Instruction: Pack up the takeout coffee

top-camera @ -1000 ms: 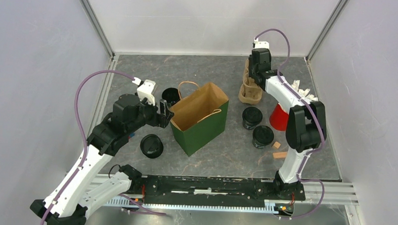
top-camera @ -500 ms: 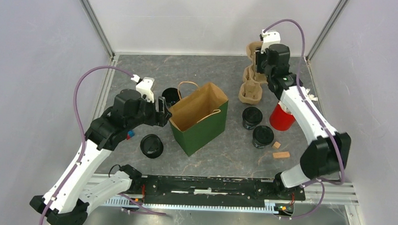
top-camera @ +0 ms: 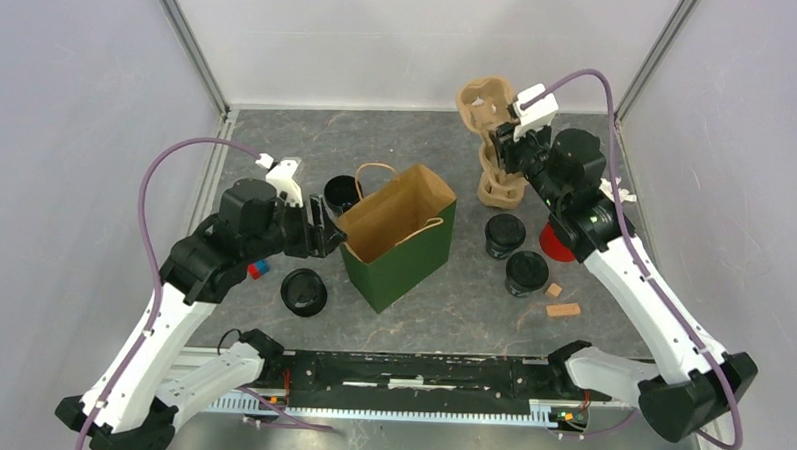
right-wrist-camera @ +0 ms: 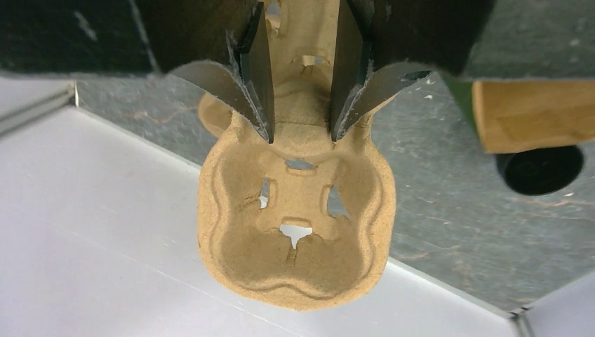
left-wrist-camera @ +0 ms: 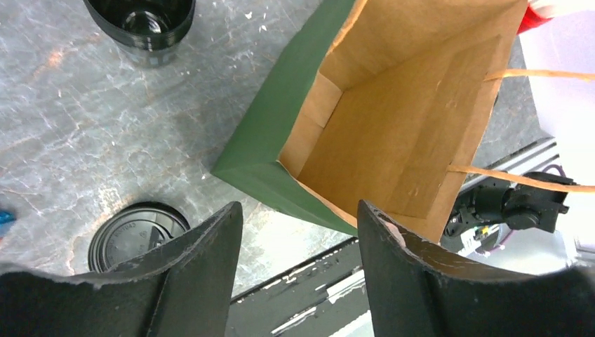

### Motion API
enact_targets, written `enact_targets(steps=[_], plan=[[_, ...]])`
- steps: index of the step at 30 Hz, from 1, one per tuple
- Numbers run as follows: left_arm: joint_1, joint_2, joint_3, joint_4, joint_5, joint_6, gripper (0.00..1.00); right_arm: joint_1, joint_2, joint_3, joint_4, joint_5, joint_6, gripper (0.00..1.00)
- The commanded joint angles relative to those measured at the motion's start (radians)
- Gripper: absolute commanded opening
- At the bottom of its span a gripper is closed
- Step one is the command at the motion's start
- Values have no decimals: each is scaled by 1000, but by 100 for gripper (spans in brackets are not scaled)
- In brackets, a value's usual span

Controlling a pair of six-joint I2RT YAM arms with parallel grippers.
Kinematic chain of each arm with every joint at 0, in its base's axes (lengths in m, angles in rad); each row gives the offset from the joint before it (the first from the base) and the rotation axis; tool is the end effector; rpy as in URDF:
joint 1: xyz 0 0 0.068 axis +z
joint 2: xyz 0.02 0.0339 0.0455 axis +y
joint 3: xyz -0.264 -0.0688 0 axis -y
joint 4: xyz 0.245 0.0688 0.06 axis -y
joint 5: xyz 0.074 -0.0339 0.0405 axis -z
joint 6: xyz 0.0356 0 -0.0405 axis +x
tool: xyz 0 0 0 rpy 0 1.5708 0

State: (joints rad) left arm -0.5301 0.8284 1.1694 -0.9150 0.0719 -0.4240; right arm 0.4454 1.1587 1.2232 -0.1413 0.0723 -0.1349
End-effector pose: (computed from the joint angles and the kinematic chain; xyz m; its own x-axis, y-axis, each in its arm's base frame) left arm 0.1232 -0.0752 0.3870 -0.6559 -0.0912 -0.7493 0.3144 0.8695 -0.3810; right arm 0.2394 0.1114 0.4227 -0.0196 -0.1580 -0.9872 -0.3707 0.9182 -0.1396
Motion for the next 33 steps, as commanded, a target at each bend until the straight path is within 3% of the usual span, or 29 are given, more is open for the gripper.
enact_targets(steps=[1, 10, 14, 24, 28, 33], plan=[[-2, 6, -39, 21, 63, -92, 65, 47, -91, -70, 115, -100, -49, 39], [-2, 24, -53, 143, 57, 18, 25, 83, -208, -246, 240, -361, -86, 39], [-2, 42, -47, 182, 79, 84, 21, 107, -262, -319, 288, -444, -83, 39], [-1, 92, -34, 267, 98, 101, 24, 216, -339, -378, 257, -531, -93, 39], [-1, 126, 24, 209, 42, 65, 35, 246, -358, -364, 256, -537, -92, 39], [-1, 115, 101, 87, -128, 13, 52, 257, -331, -323, 264, -552, -160, 40]])
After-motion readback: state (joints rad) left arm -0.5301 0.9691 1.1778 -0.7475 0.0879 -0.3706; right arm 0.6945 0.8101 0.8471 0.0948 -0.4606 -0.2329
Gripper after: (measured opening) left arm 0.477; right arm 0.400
